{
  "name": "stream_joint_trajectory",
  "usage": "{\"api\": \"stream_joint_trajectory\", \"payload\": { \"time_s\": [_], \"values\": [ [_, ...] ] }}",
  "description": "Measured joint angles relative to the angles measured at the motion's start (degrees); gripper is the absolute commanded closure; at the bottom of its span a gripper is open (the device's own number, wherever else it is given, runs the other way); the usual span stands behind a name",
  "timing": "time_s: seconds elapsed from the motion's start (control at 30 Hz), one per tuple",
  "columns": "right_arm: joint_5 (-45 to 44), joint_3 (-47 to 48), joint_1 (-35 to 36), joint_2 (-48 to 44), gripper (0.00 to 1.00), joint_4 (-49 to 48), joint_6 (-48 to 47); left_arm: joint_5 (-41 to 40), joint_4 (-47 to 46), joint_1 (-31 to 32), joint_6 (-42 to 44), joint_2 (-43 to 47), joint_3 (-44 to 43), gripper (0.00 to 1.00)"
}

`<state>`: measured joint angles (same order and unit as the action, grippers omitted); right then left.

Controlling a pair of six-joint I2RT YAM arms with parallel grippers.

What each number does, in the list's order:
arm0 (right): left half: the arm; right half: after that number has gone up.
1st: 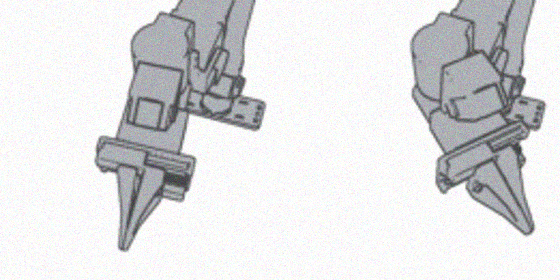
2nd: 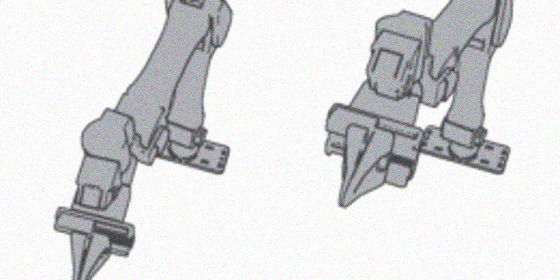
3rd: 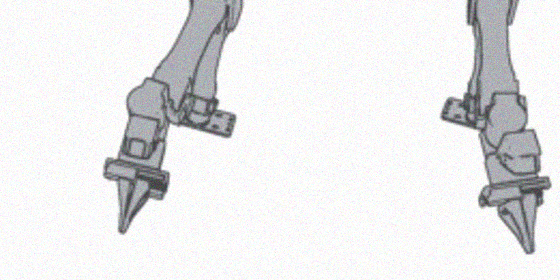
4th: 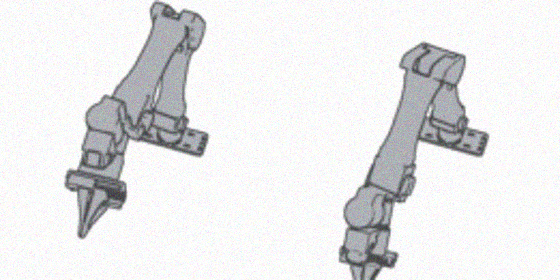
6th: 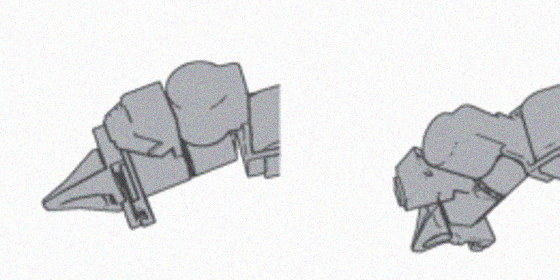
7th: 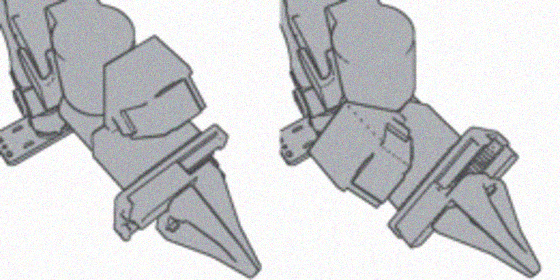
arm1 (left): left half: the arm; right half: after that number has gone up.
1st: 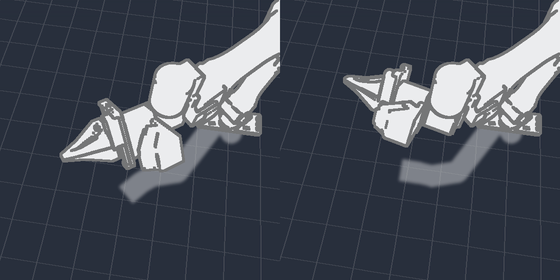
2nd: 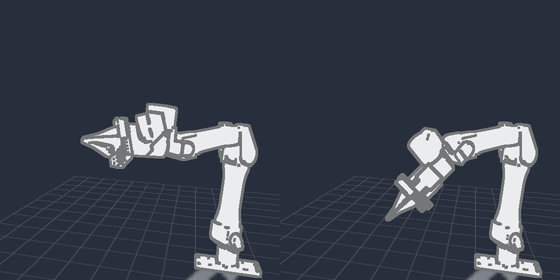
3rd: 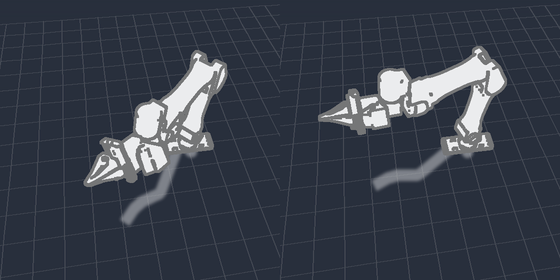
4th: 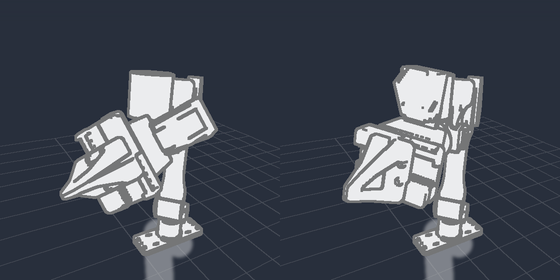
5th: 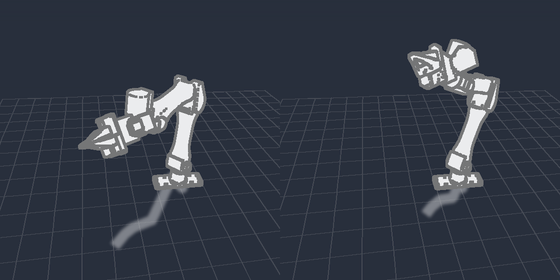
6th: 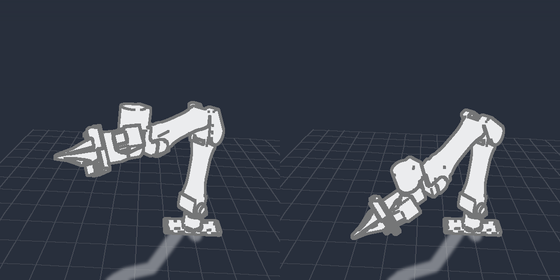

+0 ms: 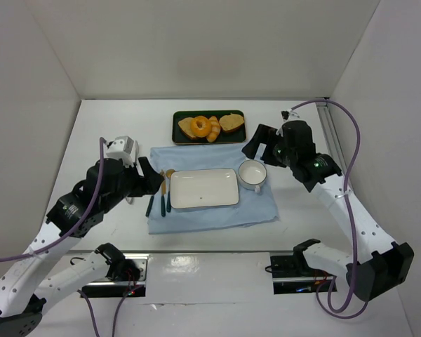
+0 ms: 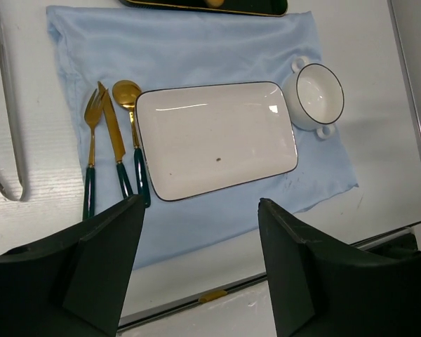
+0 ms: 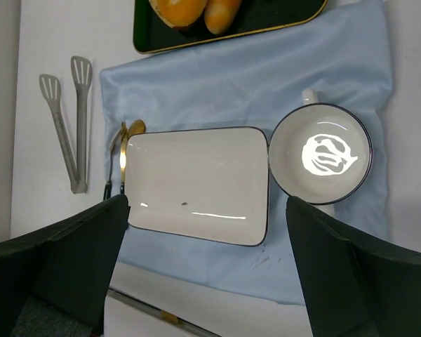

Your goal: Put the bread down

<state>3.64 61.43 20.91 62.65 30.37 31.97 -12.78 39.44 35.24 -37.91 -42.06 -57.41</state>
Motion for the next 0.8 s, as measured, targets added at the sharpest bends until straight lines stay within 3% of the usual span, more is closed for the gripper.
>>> {"api": "stream_joint_trajectory", "payload": {
  "time_s": [0.3, 0.67, 0.8],
  "values": [
    [-3.85, 2.82, 3.23, -0.02, 0.00, 1.03, -0.76, -2.95, 1.36, 0.11, -0.07, -0.07, 0.00, 0.22],
    [-3.45, 2.73, 3.98, 2.47, 0.00, 2.19, -2.93, -17.07, 8.79, -0.15, -1.68, -8.74, 0.07, 0.09],
    [-2.80, 2.71, 3.98, 2.40, 0.00, 2.23, -2.93, -19.47, 8.94, -3.54, -1.86, -12.28, 1.57, 0.05]
  ]
}}
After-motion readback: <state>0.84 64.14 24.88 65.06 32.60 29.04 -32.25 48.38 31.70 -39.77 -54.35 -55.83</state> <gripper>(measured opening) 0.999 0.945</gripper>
